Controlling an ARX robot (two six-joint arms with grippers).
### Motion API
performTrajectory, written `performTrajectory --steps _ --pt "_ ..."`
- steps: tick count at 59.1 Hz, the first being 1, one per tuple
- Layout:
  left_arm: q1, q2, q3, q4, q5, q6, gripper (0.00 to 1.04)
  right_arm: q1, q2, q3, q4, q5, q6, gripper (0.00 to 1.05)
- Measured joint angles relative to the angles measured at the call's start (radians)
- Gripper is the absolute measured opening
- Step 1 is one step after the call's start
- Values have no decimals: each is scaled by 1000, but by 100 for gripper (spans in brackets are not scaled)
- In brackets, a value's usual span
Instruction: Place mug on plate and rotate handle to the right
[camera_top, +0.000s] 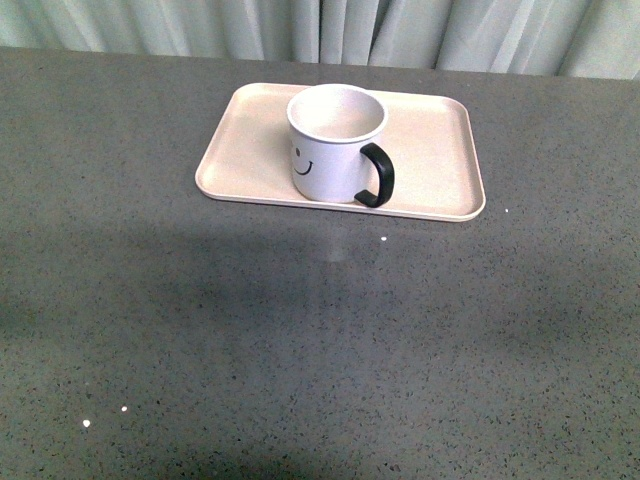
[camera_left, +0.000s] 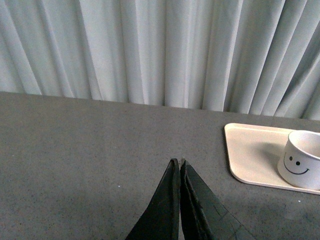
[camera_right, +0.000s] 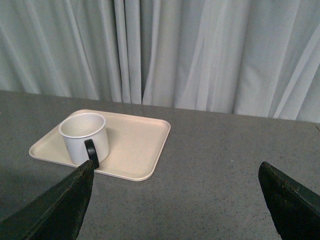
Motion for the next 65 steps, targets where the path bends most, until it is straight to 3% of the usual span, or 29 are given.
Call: performTrajectory --steps 15,42,44,45,47,49,51,56,65 --pt "0 0 0 0 0 -1 2 0 0 0 0 0 0 95" --pt "0 -1 0 0 0 0 80 0 0 0 0 0 0 95" --pt "0 -1 0 0 0 0 85 -12 23 11 -34 -43 -17 95" --pt "0 -1 0 0 -1 0 91 -53 87 66 -169 -178 -51 95" --pt "0 -1 0 0 0 0 97 -126 238 161 -359 -336 -131 95" --pt "1 -1 0 0 3 2 96 -211 445 273 -530 -495 -212 95" --pt "0 -1 0 0 0 1 95 -272 607 354 -552 -576 -259 95" --pt "0 -1 0 0 0 1 95 -301 903 537 -372 -564 -328 95" --pt "0 -1 0 0 0 1 95 -215 1190 705 -240 -481 -367 95"
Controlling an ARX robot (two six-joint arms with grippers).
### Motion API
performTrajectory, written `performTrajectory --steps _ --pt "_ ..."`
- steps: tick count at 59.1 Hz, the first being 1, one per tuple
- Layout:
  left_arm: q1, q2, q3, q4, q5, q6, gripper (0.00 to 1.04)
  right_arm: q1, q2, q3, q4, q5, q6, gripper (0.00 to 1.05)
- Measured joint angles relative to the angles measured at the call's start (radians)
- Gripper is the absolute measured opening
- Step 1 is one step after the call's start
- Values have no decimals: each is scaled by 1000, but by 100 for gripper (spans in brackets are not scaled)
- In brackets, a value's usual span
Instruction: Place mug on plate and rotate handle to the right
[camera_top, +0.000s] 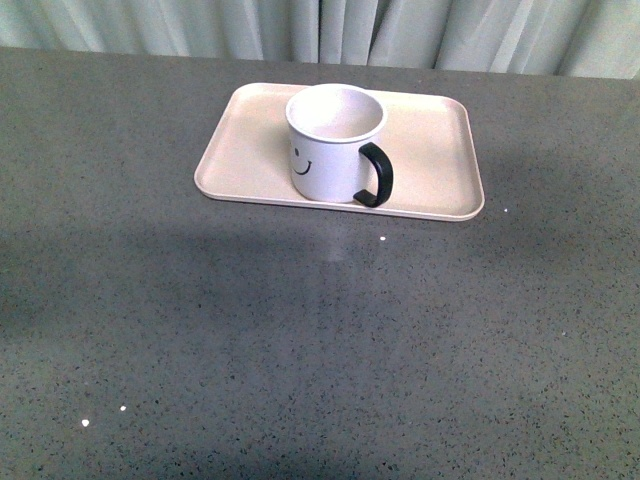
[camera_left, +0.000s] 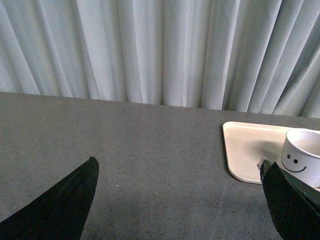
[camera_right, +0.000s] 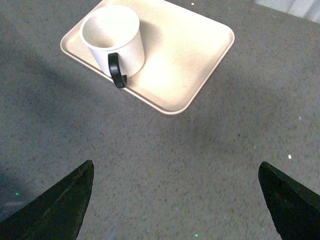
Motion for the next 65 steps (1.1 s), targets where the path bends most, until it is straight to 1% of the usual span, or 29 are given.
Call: performTrajectory --steps 7,10,11,16,21,25,31,42,65 --pt "0 0 0 0 0 0 95 102 204 130 56 81 5 95" --pt "0 0 0 0 0 0 95 164 329 224 68 117 31 95" --pt "0 0 0 0 0 0 95 173 337 230 68 120 34 95" --pt "0 0 0 0 0 0 95 255 527 396 50 166 80 95" --pt "0 0 0 0 0 0 95 310 680 549 6 240 121 95" --pt "0 0 0 0 0 0 95 330 748 622 -12 272 137 95" --pt "0 0 0 0 0 0 95 356 837 733 -53 294 177 95" --pt "0 0 0 0 0 0 95 380 911 854 -105 303 225 95" --pt "0 0 0 0 0 0 95 419 993 928 -165 339 267 95"
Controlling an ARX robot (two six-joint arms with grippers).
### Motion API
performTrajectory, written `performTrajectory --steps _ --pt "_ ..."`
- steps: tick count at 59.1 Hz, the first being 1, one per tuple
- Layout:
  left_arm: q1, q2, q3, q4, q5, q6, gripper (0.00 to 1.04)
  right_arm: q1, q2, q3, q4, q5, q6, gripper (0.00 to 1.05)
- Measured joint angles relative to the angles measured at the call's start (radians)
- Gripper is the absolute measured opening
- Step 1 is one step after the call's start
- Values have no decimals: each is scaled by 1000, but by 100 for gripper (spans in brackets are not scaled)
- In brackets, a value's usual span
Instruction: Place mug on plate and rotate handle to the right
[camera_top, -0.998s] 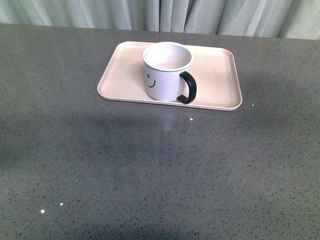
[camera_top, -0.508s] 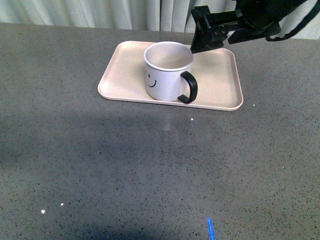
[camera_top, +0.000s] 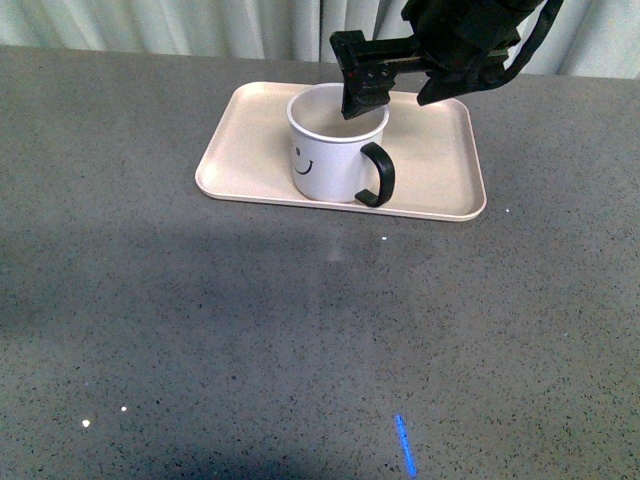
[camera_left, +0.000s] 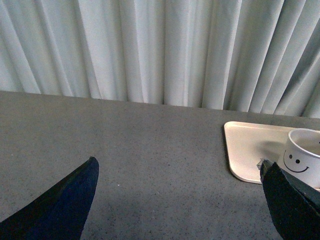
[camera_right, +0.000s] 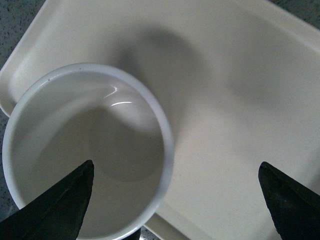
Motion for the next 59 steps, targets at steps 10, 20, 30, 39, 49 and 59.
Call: performTrajectory --steps 10,20,30,39,49,59 --pt "0 0 0 0 0 0 95 23 26 31 -20 19 14 82" --pt "0 0 0 0 0 0 95 32 53 66 -39 29 18 56" --pt "0 0 0 0 0 0 95 38 73 90 -60 38 28 31" --pt "0 0 0 0 0 0 95 39 77 102 -71 45 37 10" --pt "0 0 0 0 0 0 95 36 80 151 -119 47 23 2" --pt "0 0 0 0 0 0 95 16 111 262 -202 13 -68 2"
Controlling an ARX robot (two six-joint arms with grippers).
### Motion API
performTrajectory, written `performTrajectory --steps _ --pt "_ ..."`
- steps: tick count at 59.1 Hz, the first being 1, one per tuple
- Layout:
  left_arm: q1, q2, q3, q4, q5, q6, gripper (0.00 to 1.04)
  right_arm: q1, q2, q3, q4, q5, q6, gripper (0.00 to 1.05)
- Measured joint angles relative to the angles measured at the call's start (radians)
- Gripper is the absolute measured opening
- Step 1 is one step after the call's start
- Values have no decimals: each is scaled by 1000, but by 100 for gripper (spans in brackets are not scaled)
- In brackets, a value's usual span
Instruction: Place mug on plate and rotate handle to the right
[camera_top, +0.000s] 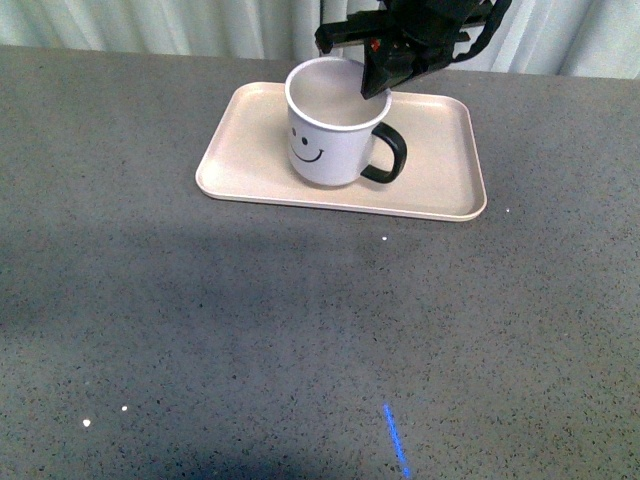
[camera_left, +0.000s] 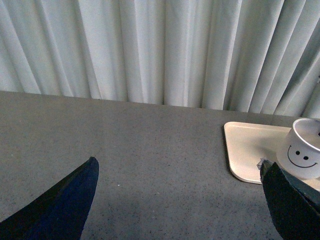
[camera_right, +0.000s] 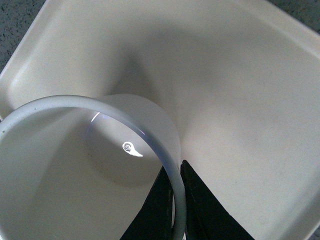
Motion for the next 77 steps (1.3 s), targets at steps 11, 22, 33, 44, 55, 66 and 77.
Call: performTrajectory --steps 11,22,33,44,55,66,77 --pt "0 0 0 0 0 0 95 -30 46 119 -95 -86 -159 2" --pt "0 0 0 0 0 0 95 -72 269 501 -381 -178 -560 2" --pt "0 0 0 0 0 0 95 -72 383 720 -512 -178 -617 2" --pt "0 0 0 0 0 0 95 -78 497 918 -629 -179 -672 2" --pt "0 0 0 0 0 0 95 -79 504 974 -657 -168 -721 2" --pt "0 0 0 0 0 0 95 -79 512 977 -662 -151 -749 2" --pt "0 0 0 0 0 0 95 -83 521 977 -674 -145 -780 2"
